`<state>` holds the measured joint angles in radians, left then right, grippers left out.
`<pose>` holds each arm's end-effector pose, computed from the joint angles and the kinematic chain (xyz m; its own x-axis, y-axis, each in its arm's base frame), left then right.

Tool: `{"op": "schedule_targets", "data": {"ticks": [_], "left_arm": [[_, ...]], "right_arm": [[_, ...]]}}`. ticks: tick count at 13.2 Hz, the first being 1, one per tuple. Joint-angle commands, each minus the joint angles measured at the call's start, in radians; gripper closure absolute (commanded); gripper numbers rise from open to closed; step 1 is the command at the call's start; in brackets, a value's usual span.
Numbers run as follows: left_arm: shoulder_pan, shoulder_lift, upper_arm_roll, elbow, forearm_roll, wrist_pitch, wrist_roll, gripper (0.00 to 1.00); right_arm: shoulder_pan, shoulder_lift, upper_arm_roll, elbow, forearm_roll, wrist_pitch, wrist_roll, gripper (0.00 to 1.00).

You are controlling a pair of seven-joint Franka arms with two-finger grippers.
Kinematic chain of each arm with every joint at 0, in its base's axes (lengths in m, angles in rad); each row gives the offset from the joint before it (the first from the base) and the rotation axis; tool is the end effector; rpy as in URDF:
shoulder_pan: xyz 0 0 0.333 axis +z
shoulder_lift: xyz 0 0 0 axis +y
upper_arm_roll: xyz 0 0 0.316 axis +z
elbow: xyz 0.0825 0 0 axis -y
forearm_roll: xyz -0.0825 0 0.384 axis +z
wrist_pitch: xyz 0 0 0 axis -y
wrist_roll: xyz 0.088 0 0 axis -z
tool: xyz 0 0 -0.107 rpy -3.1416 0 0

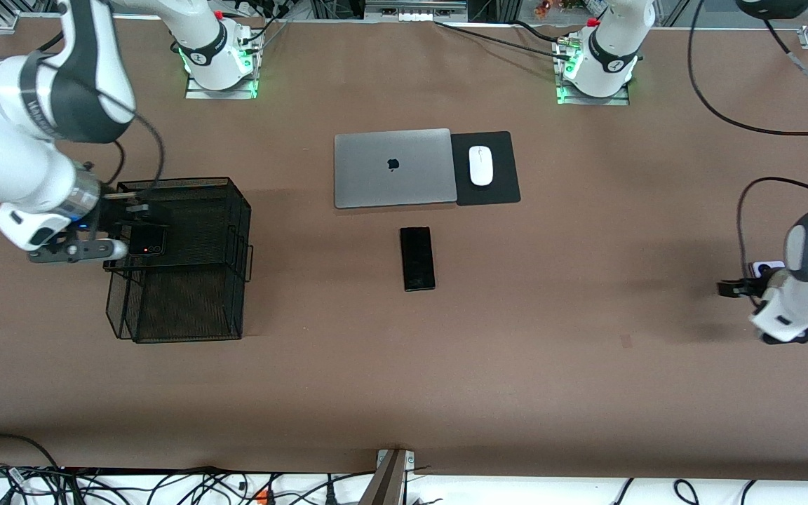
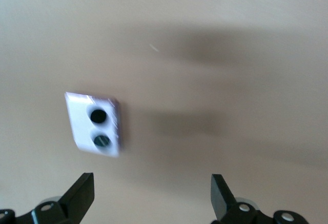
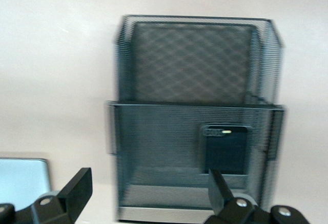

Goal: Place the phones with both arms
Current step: 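Release the flip phone into the organizer while the left gripper releases the tall phone, then reach the right gripper to the tall black phone and grasp it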

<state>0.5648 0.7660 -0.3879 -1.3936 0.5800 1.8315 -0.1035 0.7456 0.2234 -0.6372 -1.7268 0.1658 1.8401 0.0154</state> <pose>0.6688 0.2176 0.2579 0.9578 0.1454 -0.2479 0.0793 -0.9628 -0.2584 0.6005 0.1038 0.4655 0.9966 0.0518 -0.0647 0.0504 -0.9985 -0.0234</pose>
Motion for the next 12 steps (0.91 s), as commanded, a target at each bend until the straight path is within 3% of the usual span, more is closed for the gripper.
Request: {"op": "schedule_targets", "data": {"ticks": [1,4,10,12], "left_arm": [[0.12,0.024,-0.019,-0.053,0.026,0.18,0.143,0.0],[0.185,0.071,-0.019,-0.054,0.026,0.276,0.27,0.0],[0.225,0.118,-0.019,-0.062,0.015,0.314,0.317,0.0],[0.227,0.118,-0.019,-0.064,0.018,0.314,0.321,0.0]], "right_arm": [[-0.002,0.072,0.115,0.099,0.015,-0.022,0.214,0.0],[0.02,0.184,0.238,0.232,0.008,-0.018,0.447,0.0],[0.179,0.512,0.274,0.588,0.005,0.027,0.794,0.0],[0.225,0.568,0.275,0.612,0.008,0.086,0.805,0.0]]}}
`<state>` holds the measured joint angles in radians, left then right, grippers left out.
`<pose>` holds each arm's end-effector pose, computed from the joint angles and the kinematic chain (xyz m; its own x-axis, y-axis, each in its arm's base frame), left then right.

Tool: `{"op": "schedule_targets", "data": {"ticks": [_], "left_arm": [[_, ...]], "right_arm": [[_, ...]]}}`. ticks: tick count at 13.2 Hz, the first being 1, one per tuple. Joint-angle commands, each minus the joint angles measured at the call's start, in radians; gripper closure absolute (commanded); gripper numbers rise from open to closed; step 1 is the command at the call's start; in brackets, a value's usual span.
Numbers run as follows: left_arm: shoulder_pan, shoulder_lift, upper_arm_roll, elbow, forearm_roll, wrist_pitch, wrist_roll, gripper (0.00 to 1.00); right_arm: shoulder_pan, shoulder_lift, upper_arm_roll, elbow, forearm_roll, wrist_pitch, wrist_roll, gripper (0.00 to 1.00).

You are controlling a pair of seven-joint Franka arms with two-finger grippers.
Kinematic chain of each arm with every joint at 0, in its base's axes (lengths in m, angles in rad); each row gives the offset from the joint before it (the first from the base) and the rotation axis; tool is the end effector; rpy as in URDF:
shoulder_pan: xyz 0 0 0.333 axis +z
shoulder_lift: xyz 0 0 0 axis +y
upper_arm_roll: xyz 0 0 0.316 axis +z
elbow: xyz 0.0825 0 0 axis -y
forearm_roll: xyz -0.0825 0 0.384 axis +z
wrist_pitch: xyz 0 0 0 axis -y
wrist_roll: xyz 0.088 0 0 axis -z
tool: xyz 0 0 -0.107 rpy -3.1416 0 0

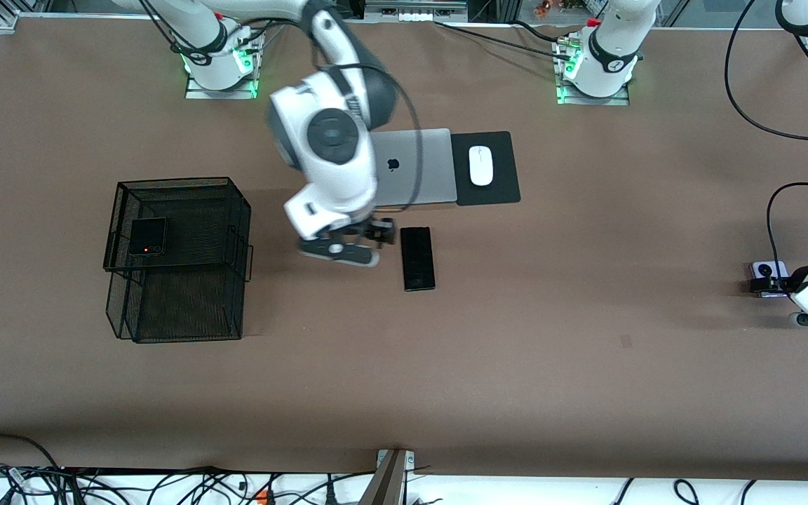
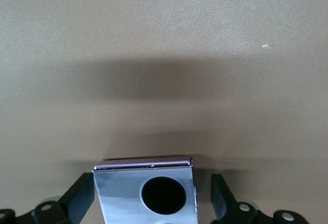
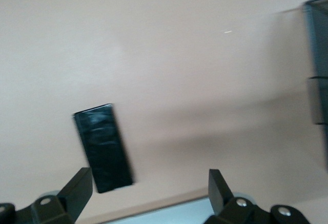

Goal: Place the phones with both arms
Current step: 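Reach the right gripper to the tall black phone and grasp it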

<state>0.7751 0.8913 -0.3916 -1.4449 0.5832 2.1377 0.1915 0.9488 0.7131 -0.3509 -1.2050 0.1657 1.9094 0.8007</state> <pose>0.6272 0.3308 0.1713 0.9878 -0.0300 -0.1527 -0.0484 -0.9918 -0.1183 0.5655 0.4848 0.3772 0.9829 -0.1702 0.0703 -0.1724 -0.9847 0.0267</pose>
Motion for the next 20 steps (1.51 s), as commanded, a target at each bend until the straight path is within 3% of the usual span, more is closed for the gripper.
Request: {"op": "schedule_targets", "data": {"ticks": [1,5,8,9,10,12,14,17,20], "left_arm": [[0.024,-0.008,-0.015,-0.017,0.014,0.005,0.029,0.0],[0.039,-0.006,-0.015,-0.045,0.007,0.007,0.032,0.0],[0.042,-0.006,-0.016,-0.051,0.007,0.007,0.032,0.0],[0.041,-0.006,-0.016,-0.051,0.009,0.007,0.034,0.14],[0.041,-0.006,-0.016,-0.051,0.007,0.005,0.06,0.39],[0.042,-0.006,-0.016,-0.051,0.006,0.004,0.089,0.62],[0.032,-0.014,-0.019,-0.051,0.001,-0.008,0.088,0.73],[0.032,-0.044,-0.09,-0.032,-0.017,-0.126,0.071,0.73],[0.029,-0.058,-0.188,0.036,-0.123,-0.331,0.01,0.73]], "right_arm": [[0.039,0.092,-0.005,0.088,0.006,0.039,0.003,0.0],[0.048,0.106,0.036,0.056,0.006,0.068,-0.168,0.0],[0.065,0.108,0.043,-0.054,0.008,0.216,-0.233,0.0],[0.07,0.112,0.044,-0.083,0.011,0.265,-0.233,0.0],[0.082,0.133,0.044,-0.09,0.015,0.298,-0.218,0.0],[0.09,0.169,0.046,-0.093,0.018,0.333,-0.201,0.0],[0.091,0.198,0.055,-0.094,0.017,0.37,-0.172,0.0],[0.091,0.236,0.064,-0.096,0.017,0.413,-0.17,0.0],[0.09,0.256,0.064,-0.096,0.015,0.435,-0.17,0.0]]}}
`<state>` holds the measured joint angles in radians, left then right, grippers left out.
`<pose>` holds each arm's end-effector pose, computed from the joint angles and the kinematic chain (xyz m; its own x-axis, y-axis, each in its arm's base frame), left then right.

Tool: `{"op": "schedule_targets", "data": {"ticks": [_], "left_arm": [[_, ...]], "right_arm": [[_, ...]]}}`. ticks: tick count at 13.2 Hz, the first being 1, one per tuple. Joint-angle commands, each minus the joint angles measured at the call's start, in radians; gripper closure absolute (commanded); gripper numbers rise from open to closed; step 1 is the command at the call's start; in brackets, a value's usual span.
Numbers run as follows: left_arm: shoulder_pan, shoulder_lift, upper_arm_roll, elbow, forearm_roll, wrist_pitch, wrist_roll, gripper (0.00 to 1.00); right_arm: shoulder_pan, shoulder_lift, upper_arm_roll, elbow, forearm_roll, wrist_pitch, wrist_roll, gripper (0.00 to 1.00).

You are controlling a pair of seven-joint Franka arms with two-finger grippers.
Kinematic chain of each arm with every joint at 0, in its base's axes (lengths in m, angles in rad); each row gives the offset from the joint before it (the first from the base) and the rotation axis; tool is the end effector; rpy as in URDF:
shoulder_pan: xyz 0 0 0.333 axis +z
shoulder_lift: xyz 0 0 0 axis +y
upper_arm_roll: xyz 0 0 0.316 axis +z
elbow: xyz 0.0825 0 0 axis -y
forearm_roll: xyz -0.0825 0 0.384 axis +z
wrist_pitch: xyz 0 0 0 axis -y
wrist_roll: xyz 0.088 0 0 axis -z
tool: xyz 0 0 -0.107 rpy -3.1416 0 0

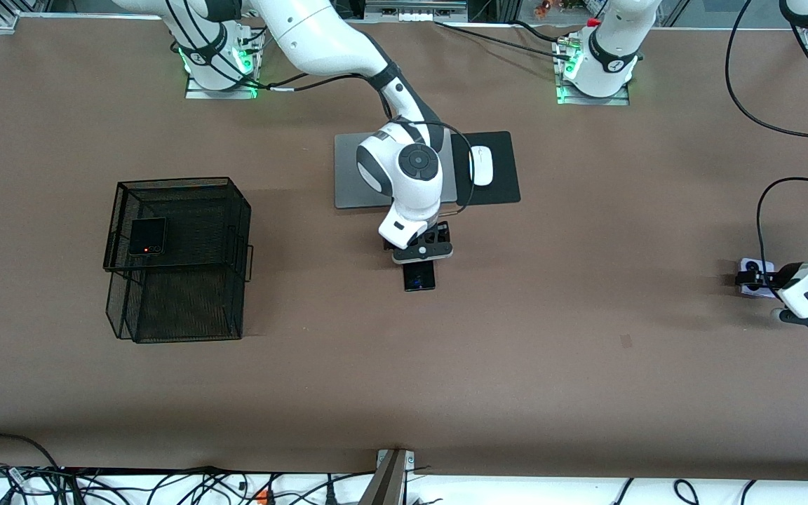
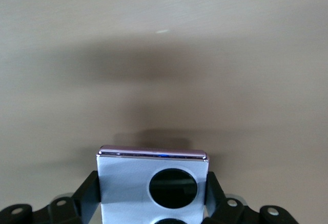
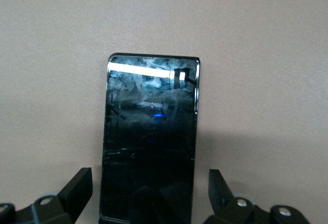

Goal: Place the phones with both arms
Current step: 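Reach the right gripper to the tall black phone and grasp it, then lift the tall phone with the right gripper while the left gripper grasps the white phone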

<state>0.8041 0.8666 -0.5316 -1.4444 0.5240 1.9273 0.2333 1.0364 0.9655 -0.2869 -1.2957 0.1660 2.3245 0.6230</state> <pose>0.6346 0.2786 0.1989 0.9633 -0.1043 -0.2475 -0.1000 -0.9945 0.0297 0.5112 0.5544 0.1814 0.9787 0.1486 0.1415 0.1464 -0.9889 0.0260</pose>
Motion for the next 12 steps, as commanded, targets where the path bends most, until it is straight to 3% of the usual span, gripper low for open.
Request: {"op": "schedule_targets", "data": {"ticks": [1,5,7,8,10,12], "left_arm": [[-0.008,-0.034,-0.091,0.057,-0.106,-0.189,-0.081,0.74],[-0.042,-0.034,-0.215,0.079,-0.13,-0.238,-0.232,0.78],[-0.084,-0.032,-0.272,0.078,-0.133,-0.237,-0.281,0.78],[-0.132,-0.034,-0.272,0.079,-0.13,-0.237,-0.343,0.78],[-0.242,-0.029,-0.272,0.082,-0.133,-0.231,-0.486,0.78],[-0.375,-0.018,-0.268,0.154,-0.133,-0.229,-0.602,0.78]], "right_arm": [[0.001,0.012,0.0,-0.005,0.015,0.029,0.007,0.0],[0.002,0.032,0.0,-0.004,0.018,0.069,0.049,0.0],[0.002,0.03,0.0,-0.002,0.017,0.069,0.043,0.42],[0.002,0.029,0.0,-0.001,0.017,0.066,0.038,0.51],[0.002,0.019,0.0,0.003,0.017,0.055,0.034,0.54],[0.002,-0.007,0.0,0.009,0.018,-0.005,0.034,0.54]]}}
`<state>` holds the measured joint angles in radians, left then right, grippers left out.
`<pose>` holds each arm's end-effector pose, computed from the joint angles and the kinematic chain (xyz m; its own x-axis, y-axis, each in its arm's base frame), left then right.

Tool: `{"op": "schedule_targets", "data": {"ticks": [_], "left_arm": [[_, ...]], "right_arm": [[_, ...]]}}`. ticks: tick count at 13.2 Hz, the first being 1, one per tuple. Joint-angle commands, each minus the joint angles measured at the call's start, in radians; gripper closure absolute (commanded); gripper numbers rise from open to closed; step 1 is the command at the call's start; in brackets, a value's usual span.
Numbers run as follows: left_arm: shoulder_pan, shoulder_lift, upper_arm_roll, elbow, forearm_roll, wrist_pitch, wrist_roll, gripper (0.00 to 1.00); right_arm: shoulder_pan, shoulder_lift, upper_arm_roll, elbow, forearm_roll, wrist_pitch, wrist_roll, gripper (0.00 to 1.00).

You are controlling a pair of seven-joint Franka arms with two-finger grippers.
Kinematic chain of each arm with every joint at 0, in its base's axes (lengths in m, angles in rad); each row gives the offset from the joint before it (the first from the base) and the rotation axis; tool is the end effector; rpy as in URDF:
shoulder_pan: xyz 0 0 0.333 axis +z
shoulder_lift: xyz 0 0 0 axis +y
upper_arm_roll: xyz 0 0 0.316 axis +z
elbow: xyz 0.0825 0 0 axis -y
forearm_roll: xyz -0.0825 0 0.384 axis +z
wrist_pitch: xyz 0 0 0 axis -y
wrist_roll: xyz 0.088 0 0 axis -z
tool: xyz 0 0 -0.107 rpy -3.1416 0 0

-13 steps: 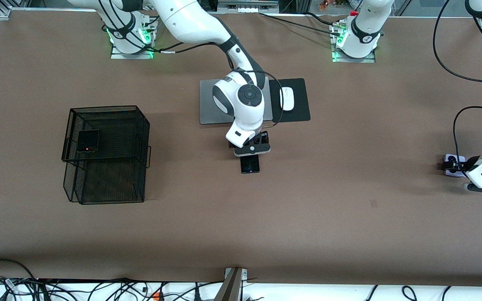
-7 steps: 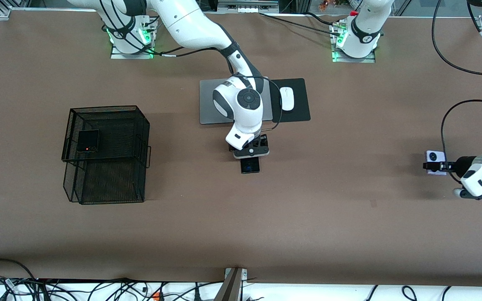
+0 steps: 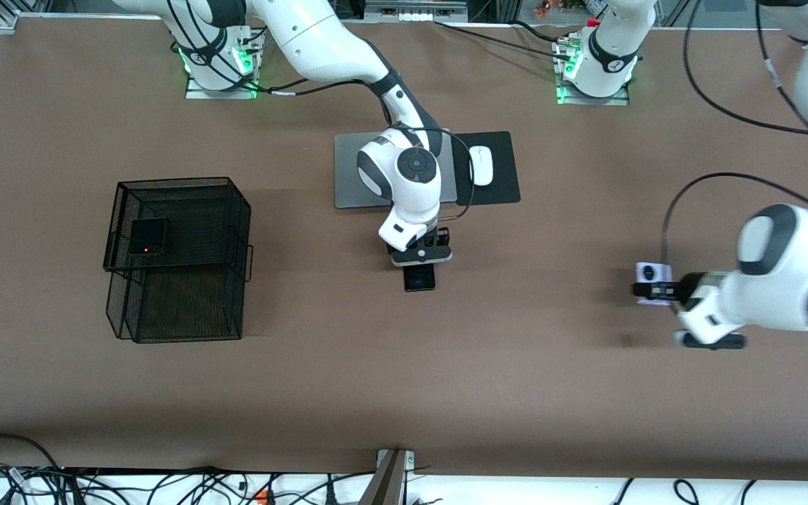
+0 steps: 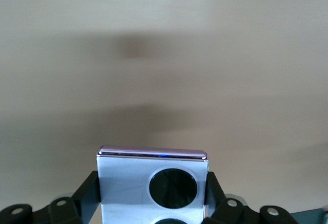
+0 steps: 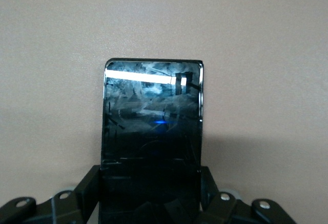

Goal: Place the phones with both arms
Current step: 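Lift the tall phone with the right gripper while the left gripper grasps the white phone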

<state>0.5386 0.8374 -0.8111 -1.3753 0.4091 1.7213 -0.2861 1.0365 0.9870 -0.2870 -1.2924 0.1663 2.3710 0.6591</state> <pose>0.6931 -0.0299 0.2995 0.9609 -0.0098 -0.2767 0.0245 -0.9924 0.1203 0.5126 0.5559 0.1715 0.9790 0.1158 0.1680 0.1162 -0.9932 0.0075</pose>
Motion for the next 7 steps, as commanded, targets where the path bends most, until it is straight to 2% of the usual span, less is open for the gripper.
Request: {"op": "schedule_targets", "data": {"ticks": [1,2,7], "left_arm": [[-0.173,0.018,0.013,0.108,-0.018,-0.017,-0.131,0.79],[-0.243,0.022,0.023,0.122,-0.018,-0.003,-0.193,0.84],[-0.386,0.103,0.032,0.117,-0.018,0.199,-0.332,0.83]], "right_arm": [[0.001,-0.057,-0.001,0.019,0.016,-0.109,-0.003,0.54],[-0.003,-0.097,-0.003,0.034,0.016,-0.183,-0.006,0.54],[-0.052,-0.312,-0.012,0.042,0.015,-0.467,-0.021,0.54]]}}
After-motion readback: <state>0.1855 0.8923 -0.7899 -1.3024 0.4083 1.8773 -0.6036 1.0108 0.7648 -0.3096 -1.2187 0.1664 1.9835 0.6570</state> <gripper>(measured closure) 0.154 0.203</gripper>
